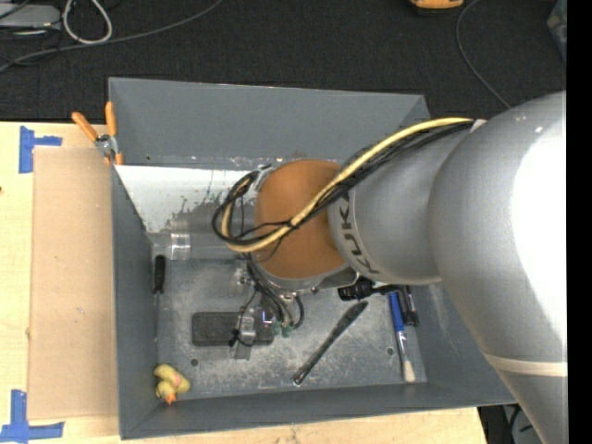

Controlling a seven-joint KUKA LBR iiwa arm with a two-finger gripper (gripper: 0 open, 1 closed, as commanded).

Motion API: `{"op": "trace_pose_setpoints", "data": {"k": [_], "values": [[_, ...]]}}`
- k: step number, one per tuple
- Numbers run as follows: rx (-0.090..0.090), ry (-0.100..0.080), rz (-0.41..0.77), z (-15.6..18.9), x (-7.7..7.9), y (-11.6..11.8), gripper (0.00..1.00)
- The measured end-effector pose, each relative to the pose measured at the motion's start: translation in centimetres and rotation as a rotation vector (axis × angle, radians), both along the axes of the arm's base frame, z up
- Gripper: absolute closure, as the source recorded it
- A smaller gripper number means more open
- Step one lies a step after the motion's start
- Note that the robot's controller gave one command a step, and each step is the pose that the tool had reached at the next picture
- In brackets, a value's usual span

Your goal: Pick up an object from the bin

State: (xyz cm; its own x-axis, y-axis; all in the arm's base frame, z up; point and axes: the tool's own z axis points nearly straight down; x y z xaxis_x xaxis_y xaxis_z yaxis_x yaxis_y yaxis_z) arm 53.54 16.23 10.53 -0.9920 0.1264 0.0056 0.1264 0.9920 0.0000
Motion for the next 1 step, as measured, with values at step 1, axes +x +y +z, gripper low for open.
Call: {"op": "trace_pose_setpoints", "data": {"k": [1], "values": [[0.001, -0.003, -0.117, -3.76, -1.58, -2.36, 0.00]]}}
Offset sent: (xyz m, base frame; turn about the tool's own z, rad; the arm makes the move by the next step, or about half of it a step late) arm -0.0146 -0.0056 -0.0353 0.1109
